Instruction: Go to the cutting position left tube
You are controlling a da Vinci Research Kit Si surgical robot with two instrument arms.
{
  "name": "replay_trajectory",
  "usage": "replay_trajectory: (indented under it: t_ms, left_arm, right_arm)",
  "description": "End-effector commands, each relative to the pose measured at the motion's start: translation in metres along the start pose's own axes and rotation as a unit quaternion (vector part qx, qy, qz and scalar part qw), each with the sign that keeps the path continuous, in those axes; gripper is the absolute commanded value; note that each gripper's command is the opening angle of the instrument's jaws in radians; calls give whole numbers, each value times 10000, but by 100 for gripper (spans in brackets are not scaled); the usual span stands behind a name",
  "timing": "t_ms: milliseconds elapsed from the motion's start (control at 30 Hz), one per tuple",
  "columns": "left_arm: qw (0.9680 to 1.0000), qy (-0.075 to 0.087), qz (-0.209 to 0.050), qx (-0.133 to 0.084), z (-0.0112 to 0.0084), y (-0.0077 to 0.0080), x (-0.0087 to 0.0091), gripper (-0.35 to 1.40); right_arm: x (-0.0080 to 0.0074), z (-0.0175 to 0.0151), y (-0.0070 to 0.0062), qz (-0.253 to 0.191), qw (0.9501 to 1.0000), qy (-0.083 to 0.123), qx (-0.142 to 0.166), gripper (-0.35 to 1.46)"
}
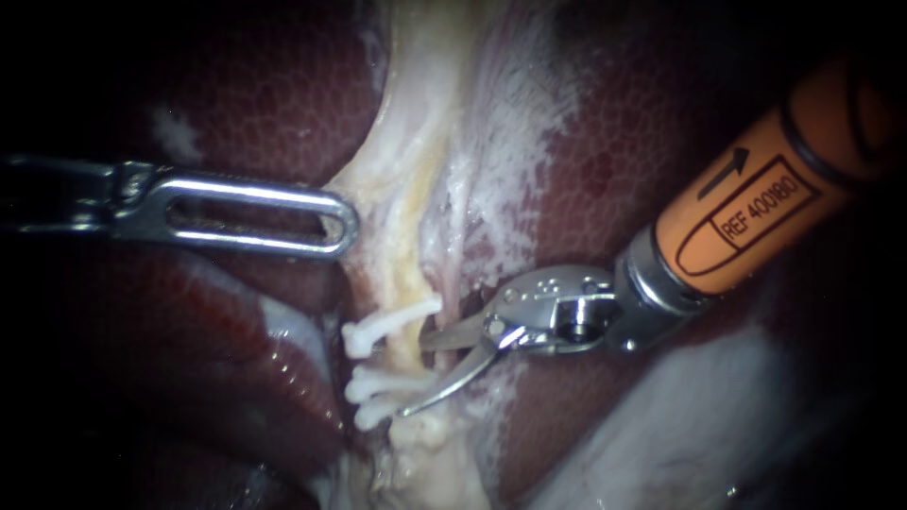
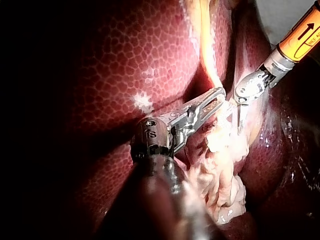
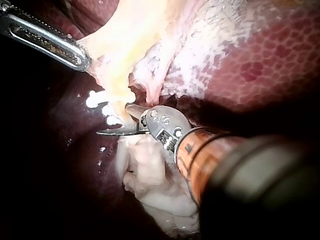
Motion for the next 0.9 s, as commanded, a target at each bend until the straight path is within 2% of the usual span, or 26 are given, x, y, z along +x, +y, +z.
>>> replay_trajectory:
  t_ms: [33, 267, 367, 467, 533, 800, 900]
  left_arm:
    - [10000, -1, 0, -4, 0, 0, 0, -35]
    - [10000, -2, 1, -6, 1, 0, 0, -35]
    - [10000, -2, 2, -6, 1, 0, 1, -35]
    - [10000, -3, 2, -6, 1, 0, 1, -35]
    - [10000, -3, 2, -6, 1, 0, 1, -35]
    - [10000, -3, 3, -6, 1, 0, 1, -35]
    - [10000, -3, 3, -6, 1, 0, 1, -35]
  right_arm:
    - [-1, 0, 2, -2, 10000, 12, -7, 52]
    - [1, 6, 8, 80, 9999, 124, -7, 37]
    - [1, 7, 8, 138, 9998, 127, -9, 25]
    - [1, 6, 8, 166, 9998, 128, -7, 5]
    - [1, 6, 9, 166, 9998, 128, -7, 0]
    - [-1, 5, 8, 193, 9997, 128, -2, 7]
    - [-1, 4, 8, 191, 9997, 127, 0, 15]
